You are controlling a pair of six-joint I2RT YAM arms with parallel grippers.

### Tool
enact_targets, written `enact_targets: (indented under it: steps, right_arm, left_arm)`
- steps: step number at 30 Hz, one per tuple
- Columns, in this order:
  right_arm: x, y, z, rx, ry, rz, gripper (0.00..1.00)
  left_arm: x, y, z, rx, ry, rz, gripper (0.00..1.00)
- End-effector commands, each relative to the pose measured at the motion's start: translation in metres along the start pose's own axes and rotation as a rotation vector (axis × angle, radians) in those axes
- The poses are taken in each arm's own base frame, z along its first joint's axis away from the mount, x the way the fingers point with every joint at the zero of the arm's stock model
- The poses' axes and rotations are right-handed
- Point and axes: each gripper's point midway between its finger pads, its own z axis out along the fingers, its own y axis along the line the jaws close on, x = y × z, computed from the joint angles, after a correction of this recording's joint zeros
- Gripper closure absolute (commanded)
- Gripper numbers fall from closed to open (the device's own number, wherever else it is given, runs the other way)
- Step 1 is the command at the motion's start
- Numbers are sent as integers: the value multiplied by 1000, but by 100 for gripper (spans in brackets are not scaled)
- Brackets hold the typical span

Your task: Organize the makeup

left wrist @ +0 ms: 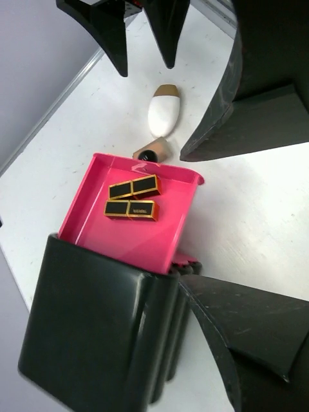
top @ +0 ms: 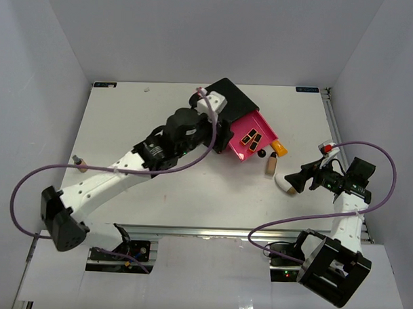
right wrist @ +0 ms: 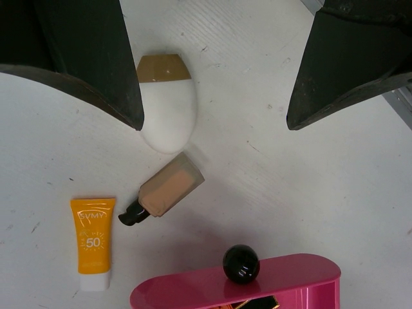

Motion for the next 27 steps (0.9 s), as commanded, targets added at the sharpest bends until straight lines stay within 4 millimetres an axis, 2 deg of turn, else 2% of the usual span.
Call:
enact_targets:
  steps: [1,2,3,6,8,11,12,18,22,27]
  right_arm:
    - [-4,-14,-3,64,17,-23,1]
    - [-2,-20,-3,93,24,-5,1]
    - [-2,-23,-3,106,27,-1,0]
    - [0,-29,0,140,61,24,0]
    - [1,-32,3,175,96,21,1]
    - [0,-37,10,251,173,-16,4]
    - [0,-32,17,243,191,-12,3]
    - [-10,-31,38,258,212,127,3]
    - [-8,-34,51,306,213,274,3]
    - [-11,-32,63,289,163,375,3]
  left_arm:
    - [33,53,-55,-87,-6,-46,16]
    - [32,71,-70,-104,-29,-76,15]
    - [55,93,-75,-148,3,-114,15]
    - [80,121,-105,-208,-6,-154,12]
    - [80,126,-119,-236,-37,-145,10]
    - [101,133,-130,-280,-34,-138,8]
    - [100,132,-133,-274,-47,-142,8]
    - [101,130,-137,-270,-59,-148,8]
    - [103,128,-136,-256,-53,-146,7]
    - [102,132,-139,-279,-61,-140,7]
